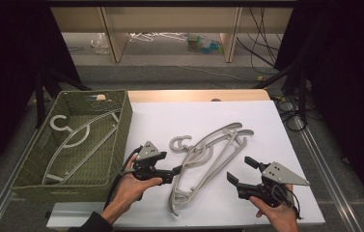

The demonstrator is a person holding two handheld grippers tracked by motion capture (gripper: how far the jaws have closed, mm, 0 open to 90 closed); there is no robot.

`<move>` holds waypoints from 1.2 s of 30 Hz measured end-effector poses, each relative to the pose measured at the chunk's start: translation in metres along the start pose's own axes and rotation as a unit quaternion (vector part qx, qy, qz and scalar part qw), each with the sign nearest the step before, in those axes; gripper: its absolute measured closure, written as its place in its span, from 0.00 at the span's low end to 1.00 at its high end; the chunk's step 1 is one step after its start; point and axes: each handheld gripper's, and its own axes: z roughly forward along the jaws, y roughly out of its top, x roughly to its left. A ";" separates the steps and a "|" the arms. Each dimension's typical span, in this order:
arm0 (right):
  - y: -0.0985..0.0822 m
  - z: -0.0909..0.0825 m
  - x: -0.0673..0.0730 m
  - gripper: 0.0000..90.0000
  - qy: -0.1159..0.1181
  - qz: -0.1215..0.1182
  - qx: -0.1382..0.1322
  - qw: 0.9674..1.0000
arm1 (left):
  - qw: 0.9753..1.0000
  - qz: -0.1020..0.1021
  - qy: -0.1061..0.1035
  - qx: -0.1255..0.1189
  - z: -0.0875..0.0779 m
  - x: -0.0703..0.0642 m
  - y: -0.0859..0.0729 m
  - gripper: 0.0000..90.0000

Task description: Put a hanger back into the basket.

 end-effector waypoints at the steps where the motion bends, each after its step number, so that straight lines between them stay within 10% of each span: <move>1: 0.000 0.000 0.000 0.20 0.001 0.003 0.002 1.000 | 1.000 0.001 0.000 0.003 0.002 0.000 0.000 0.25; 12: 0.001 0.002 0.001 0.20 0.003 -0.011 -0.002 1.000 | 0.998 -0.036 -0.013 0.051 0.026 0.010 -0.004 0.31; 25: 0.001 0.003 0.001 0.20 0.000 -0.012 -0.002 1.000 | 0.989 -0.081 -0.021 0.121 0.063 0.020 -0.011 0.47; 36: 0.001 0.003 0.002 0.21 0.002 -0.014 -0.003 1.000 | 0.986 -0.050 -0.016 0.158 0.080 0.020 -0.011 0.69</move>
